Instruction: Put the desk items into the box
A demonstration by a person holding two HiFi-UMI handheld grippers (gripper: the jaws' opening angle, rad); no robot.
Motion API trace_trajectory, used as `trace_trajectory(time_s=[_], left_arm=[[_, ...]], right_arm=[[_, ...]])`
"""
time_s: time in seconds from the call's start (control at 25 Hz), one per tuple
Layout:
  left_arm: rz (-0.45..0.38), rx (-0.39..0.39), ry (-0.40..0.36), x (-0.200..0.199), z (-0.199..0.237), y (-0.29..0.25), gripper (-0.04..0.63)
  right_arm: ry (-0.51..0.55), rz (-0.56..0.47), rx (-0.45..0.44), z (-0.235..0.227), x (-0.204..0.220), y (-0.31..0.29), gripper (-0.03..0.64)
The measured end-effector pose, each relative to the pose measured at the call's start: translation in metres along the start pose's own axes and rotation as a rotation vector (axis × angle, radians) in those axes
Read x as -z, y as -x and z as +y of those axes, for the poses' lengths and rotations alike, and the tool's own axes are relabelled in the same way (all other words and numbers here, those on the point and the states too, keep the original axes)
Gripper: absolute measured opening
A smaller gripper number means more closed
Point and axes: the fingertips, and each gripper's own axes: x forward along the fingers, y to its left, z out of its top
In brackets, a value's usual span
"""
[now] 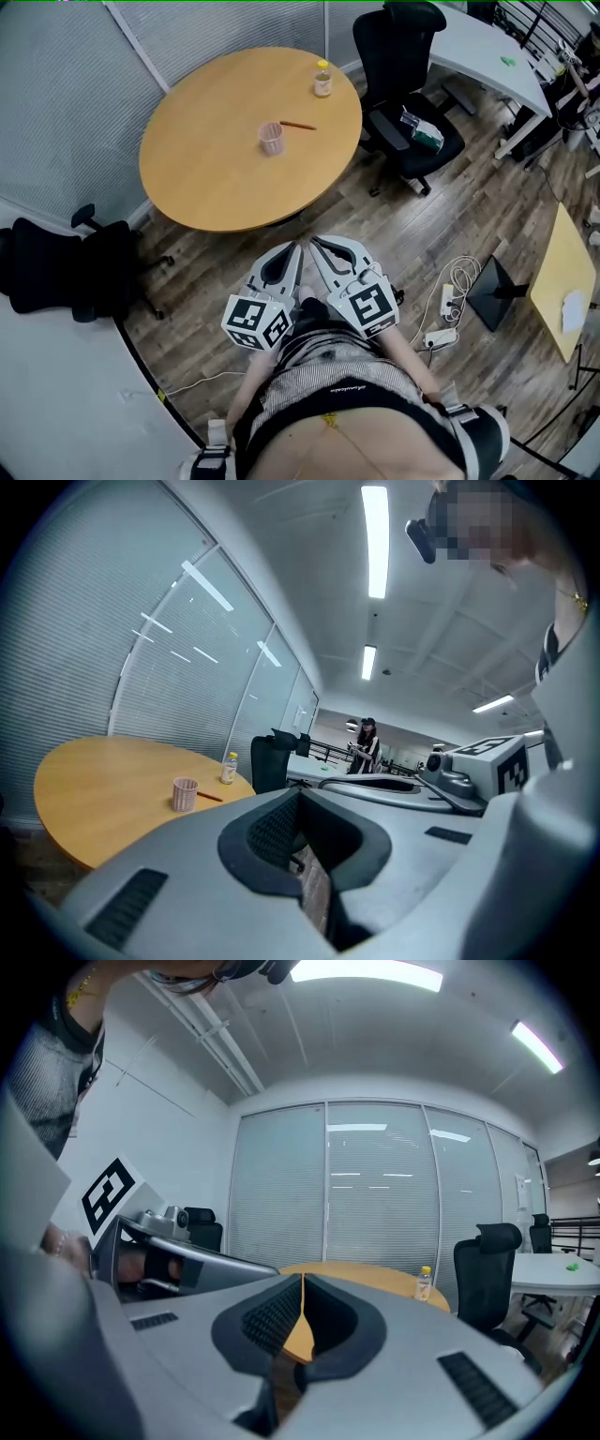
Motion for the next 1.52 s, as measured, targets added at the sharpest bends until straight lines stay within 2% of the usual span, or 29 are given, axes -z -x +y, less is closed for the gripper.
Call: trace_trajectory(time_s=[0.16,0.8,1.04,1.24,1.52], left_arm=[[0.009,0.014,0.012,-0.005,0.021,-0.01,0.018],[0.03,0.042,0.05,-0.011,0.081,-0.014,0.018],[0.032,0.053,0.054,-0.013,0.091,-0.013,0.018],[0.042,0.051,0.067,-0.01,0.096,-0.015,0.018],[0.045,0.045,0.072,-0.012,0.103,-0.035,0.018]], right_arm=[[-0.035,0.001,0.011,-0.007,-0.003,-0.023,0.023],[-0.031,0.051,0.047,-0.007,0.001,-0.083,0.023],[-0.057,0.049,0.061,-0.005,0.0,-0.091,0.023],[-0.035,0.064,0.062,-0.004,0.003,-0.095,0.023],[-0.058,0.067,0.071,-0.026,0.008,-0.102,0.024]])
